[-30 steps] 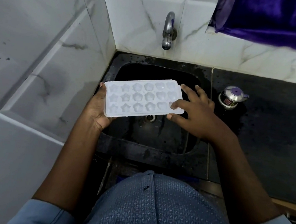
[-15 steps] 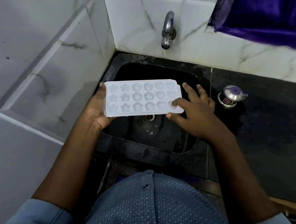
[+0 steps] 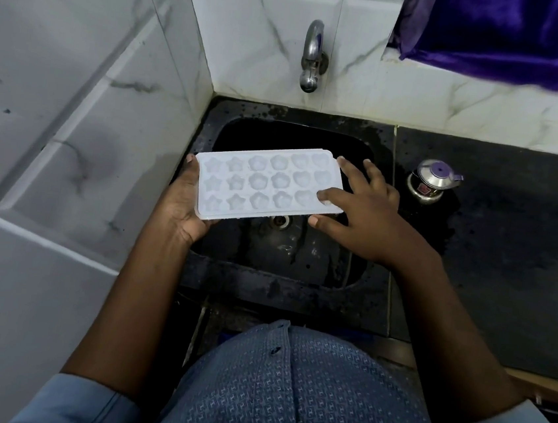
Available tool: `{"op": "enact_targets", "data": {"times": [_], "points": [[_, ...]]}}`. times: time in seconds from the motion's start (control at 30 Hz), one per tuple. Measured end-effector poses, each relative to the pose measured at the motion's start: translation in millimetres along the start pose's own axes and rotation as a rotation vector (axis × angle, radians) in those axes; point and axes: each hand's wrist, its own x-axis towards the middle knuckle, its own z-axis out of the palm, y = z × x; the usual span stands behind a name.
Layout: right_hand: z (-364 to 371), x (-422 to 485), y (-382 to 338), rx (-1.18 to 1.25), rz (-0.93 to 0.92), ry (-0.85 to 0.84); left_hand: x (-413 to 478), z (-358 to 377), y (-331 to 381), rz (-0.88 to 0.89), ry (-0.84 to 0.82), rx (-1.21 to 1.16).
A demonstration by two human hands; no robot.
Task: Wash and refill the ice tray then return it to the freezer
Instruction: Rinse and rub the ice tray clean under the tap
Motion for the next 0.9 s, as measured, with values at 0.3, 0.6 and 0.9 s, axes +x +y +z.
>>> {"op": "enact_targets", "data": {"times": [0.3, 0.6, 0.9], "points": [[-6, 1, 8, 0.112, 0.006, 0.074, 3, 3, -1, 0.01, 0.03, -0.029], [-1, 8, 19, -0.01, 0.068, 0.036, 7, 2, 6, 0.051, 0.034, -0.058], [8, 13, 23, 0.136, -0.009, 0.134, 10, 3, 12, 0.084, 0.078, -0.083]]}}
